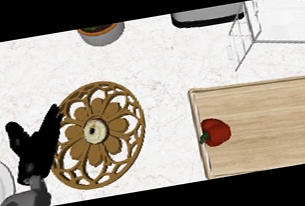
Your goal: Pick the sweet potato from the tray and place it in the tiered shelf
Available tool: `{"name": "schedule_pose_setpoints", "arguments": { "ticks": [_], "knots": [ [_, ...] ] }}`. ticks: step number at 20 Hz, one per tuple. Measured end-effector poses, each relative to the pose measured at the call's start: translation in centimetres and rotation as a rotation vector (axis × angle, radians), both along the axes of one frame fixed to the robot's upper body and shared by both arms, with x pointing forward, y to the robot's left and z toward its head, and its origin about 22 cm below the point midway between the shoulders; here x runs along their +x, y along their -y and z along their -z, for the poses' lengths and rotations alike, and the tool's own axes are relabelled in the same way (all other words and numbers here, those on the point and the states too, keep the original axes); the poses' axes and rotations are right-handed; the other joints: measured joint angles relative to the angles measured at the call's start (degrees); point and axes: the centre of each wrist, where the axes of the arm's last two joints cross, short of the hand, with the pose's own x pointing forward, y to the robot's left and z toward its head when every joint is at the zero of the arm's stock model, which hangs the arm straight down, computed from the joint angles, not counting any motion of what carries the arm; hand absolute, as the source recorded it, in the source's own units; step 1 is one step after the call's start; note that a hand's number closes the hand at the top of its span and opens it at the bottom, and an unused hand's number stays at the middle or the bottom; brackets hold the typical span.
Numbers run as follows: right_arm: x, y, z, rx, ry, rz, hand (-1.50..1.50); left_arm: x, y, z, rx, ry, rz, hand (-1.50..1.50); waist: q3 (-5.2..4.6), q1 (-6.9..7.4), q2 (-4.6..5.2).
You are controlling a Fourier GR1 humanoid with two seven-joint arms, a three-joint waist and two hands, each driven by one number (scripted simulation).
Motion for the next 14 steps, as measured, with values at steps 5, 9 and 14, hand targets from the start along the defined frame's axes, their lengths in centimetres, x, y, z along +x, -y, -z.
{"name": "schedule_pose_setpoints", "arguments": {
  "ticks": [5, 9, 14],
  "knots": [
    [0.2, -0.1, -0.1, 0.068, 0.024, 0.031, -1.50, -0.3, -0.1, -0.1, 0.005, 0.003, -0.001, 0.00, -0.05, -0.10, -0.05],
    [0.1, 0.6, -0.2, 0.205, 0.082, 0.065, -1.50, -0.1, -0.2, -0.2, -0.005, -0.006, 0.006, 0.00, -0.04, 0.02, 0.07],
    [-0.3, 1.3, -1.2, 0.392, 0.156, 0.050, -1.50, -0.1, -0.3, -0.4, -0.012, -0.015, -0.004, 0.00, -0.05, -0.20, -0.04]
  ]
}}
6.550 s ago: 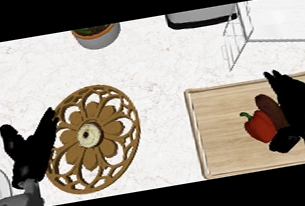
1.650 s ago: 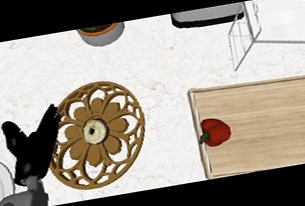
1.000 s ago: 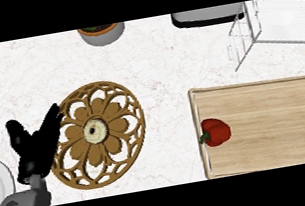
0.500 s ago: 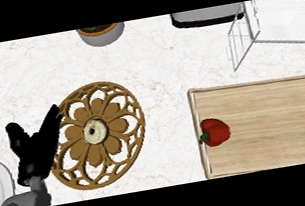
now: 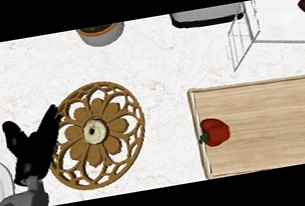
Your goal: Pick the sweet potato from the tray and place it in the tiered shelf
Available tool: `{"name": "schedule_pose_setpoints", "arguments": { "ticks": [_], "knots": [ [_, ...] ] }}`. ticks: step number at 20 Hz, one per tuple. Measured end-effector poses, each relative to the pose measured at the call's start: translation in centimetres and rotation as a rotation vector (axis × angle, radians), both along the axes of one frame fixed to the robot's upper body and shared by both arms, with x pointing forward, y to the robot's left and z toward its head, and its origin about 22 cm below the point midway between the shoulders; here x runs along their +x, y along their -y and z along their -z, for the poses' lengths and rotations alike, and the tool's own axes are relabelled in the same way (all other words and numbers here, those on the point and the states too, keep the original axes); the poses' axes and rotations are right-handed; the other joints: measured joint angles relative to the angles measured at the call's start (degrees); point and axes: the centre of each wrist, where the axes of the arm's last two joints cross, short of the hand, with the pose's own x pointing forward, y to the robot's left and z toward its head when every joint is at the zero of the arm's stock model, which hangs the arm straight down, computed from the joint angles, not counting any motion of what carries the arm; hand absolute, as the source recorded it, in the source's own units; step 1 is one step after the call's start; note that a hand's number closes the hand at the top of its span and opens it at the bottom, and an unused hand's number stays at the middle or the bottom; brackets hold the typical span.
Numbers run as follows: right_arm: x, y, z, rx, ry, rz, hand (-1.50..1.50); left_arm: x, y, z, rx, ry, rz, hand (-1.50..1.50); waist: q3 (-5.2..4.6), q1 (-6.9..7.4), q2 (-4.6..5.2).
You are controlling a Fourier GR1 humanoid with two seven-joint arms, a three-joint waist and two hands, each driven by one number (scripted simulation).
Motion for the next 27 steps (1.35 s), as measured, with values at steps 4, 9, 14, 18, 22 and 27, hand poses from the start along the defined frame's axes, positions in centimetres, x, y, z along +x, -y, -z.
{"name": "schedule_pose_setpoints", "arguments": {
  "ticks": [4, 9, 14, 18, 22, 27],
  "knots": [
    [-0.4, 0.7, -0.5, 0.141, 0.061, -0.007, -1.50, 0.0, -0.4, 0.0, 0.004, 0.001, -0.003, 0.00, -0.02, -0.12, 0.00],
    [-1.7, 2.2, -2.2, 0.253, 0.156, 0.069, -1.50, -0.2, -0.5, 0.2, 0.002, 0.012, -0.001, 0.00, -0.05, -0.06, 0.06],
    [-4.2, 5.2, -3.4, 0.278, 0.222, 0.230, -1.50, 0.0, 0.0, 0.2, 0.004, 0.015, -0.003, 0.00, 0.01, 0.01, 0.20],
    [-7.1, 8.5, -3.3, 0.337, 0.269, 0.339, -1.50, -0.1, 0.2, 0.2, 0.003, 0.018, -0.006, 0.00, 0.05, -0.14, 0.20],
    [-10.0, 11.6, -2.7, 0.399, 0.300, 0.384, -1.50, -0.1, 0.2, 0.2, 0.006, 0.020, -0.008, 0.00, 0.08, -0.18, 0.24],
    [-14.3, 15.0, -2.6, 0.422, 0.288, 0.357, -1.50, -0.3, 0.0, 0.3, 0.000, 0.017, -0.007, 0.00, 0.10, -0.40, 0.16]
  ]
}}
